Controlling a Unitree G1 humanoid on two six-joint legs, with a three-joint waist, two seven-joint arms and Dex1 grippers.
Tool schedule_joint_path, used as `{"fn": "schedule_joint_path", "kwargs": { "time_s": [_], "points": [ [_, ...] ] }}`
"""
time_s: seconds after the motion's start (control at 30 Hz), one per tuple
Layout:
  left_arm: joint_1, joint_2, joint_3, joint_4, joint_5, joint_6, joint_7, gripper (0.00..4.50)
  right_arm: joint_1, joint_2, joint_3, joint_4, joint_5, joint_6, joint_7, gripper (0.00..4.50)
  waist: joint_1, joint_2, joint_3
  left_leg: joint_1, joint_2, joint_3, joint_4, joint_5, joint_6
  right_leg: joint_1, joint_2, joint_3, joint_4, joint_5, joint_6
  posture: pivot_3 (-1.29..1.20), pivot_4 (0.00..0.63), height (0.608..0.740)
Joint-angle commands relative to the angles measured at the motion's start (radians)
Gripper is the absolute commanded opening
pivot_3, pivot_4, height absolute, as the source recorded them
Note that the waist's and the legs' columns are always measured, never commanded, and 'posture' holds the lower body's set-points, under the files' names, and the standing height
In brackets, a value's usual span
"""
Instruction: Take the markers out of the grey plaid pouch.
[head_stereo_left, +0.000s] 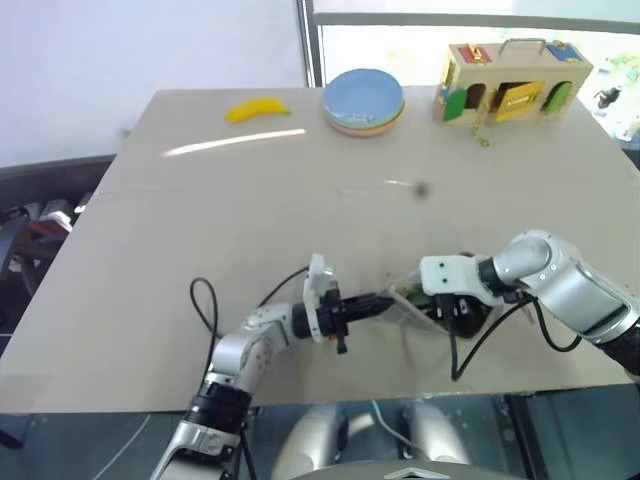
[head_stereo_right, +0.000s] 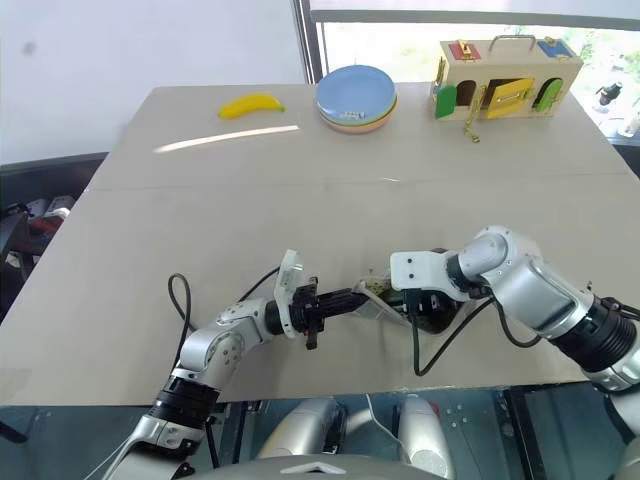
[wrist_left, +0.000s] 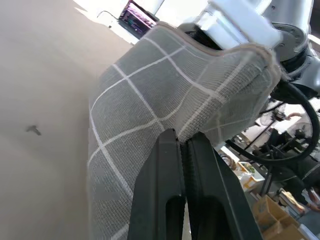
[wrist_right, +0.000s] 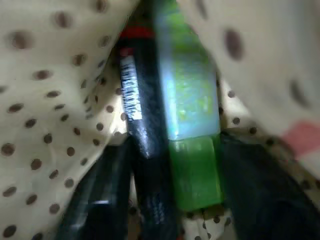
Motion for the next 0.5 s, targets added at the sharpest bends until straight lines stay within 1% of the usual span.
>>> {"fn": "schedule_joint_path", "kwargs": {
  "time_s": [0.03,0.33,0.5],
  "points": [
    [0.014,0.0,-0.002,0.006,0.016,0.001,-0.006,0.0,0.026,0.005,-0.039,0.033,-0.024,-0.002,-0.013,1.9,0.0,0.0,0.0,0.001,0.0,0.0,0.0,0.0,0.0,0.001,0.0,0.0,0.0,0.0,0.0,0.0,0.15,0.74],
    [0.03,0.007,-0.004,-0.007,0.02,0.001,-0.01,0.0,0.042,0.007,-0.136,-0.002,-0.006,0.005,-0.027,1.9,0.0,0.0,0.0,0.001,0.0,0.0,0.0,0.0,0.0,0.001,0.0,0.0,0.0,0.0,0.0,0.0,0.15,0.74],
    [0.033,0.011,-0.001,-0.006,0.02,0.004,-0.008,0.0,0.042,0.001,-0.16,-0.009,-0.003,-0.002,-0.028,1.9,0.0,0.0,0.0,0.001,0.0,0.0,0.0,0.0,0.0,0.001,0.0,0.0,0.0,0.0,0.0,0.0,0.15,0.74]
  ]
}}
